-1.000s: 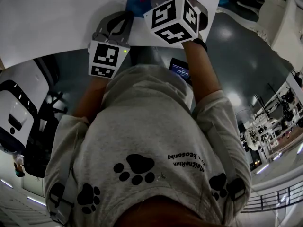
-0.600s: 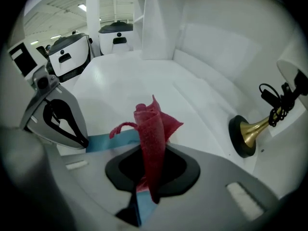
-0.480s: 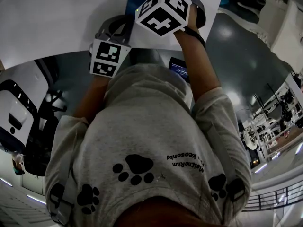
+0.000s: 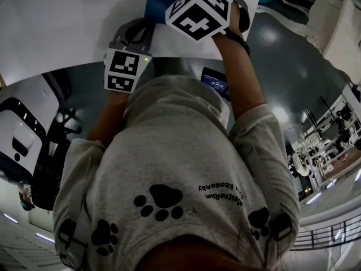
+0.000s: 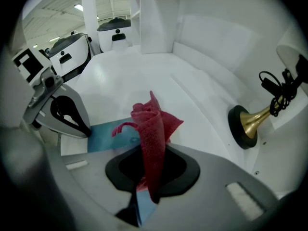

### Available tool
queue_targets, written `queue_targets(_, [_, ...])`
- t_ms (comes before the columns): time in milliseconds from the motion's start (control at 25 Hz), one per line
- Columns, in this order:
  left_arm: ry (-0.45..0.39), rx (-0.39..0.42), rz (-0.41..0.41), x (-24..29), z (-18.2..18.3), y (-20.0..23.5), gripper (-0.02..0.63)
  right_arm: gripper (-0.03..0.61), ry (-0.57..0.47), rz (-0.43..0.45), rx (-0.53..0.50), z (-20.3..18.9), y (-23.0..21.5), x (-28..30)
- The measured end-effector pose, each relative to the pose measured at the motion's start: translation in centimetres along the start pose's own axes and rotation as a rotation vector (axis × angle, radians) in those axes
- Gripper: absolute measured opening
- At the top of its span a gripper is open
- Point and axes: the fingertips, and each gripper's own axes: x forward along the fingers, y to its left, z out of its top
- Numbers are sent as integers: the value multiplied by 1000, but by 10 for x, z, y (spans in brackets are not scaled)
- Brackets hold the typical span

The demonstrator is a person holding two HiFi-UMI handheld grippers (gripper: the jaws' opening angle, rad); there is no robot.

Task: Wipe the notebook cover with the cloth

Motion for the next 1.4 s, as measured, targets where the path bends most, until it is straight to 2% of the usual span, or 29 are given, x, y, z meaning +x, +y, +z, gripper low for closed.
queue_targets(480, [-4, 7, 16, -4, -2, 1, -3, 46, 76, -62, 36, -62, -20, -21])
queue_targets(1400, [7, -12, 2, 3, 1, -1, -3, 46, 213, -167, 185, -159, -49, -50])
